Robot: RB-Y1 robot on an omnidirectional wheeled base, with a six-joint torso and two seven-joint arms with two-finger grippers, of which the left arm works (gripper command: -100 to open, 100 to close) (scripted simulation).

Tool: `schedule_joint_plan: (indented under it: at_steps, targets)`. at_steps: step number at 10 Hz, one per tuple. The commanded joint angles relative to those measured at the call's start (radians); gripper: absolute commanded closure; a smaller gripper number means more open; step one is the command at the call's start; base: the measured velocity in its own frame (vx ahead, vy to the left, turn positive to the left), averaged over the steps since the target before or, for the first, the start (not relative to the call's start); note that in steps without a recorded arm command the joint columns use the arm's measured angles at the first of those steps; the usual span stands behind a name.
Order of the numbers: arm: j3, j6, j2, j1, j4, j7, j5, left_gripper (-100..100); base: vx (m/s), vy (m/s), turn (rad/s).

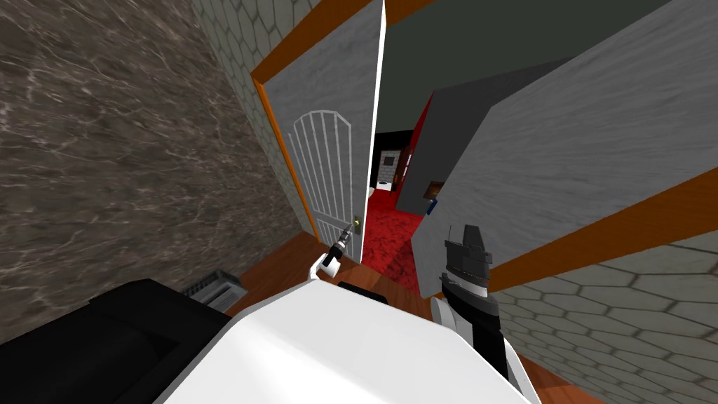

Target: Push the door open

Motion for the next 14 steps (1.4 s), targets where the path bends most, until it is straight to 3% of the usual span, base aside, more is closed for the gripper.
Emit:
schedule_joint_plan:
  at_steps: [1, 6, 7, 12, 14]
  targets:
    - [0.006, -0.006, -0.006, -0.01, 0.017, -0.003, 0.001, -100, 0.192, -0.013, -0.023]
    - [0.018, -0.015, -0.015, -0.029, 0.049, -0.009, 0.003, -100, 0.164, -0.029, -0.023]
    - [0.018, -0.015, -0.015, -0.029, 0.049, -0.009, 0.003, 100, -0.008, 0.002, 0.007]
    - [0.018, -0.015, -0.015, -0.029, 0.049, -0.009, 0.003, 100, -0.008, 0.002, -0.005]
    - [0.038, -0.011, -0.015, -0.037, 0.053, -0.014, 0.005, 100, 0.129, -0.047, 0.039]
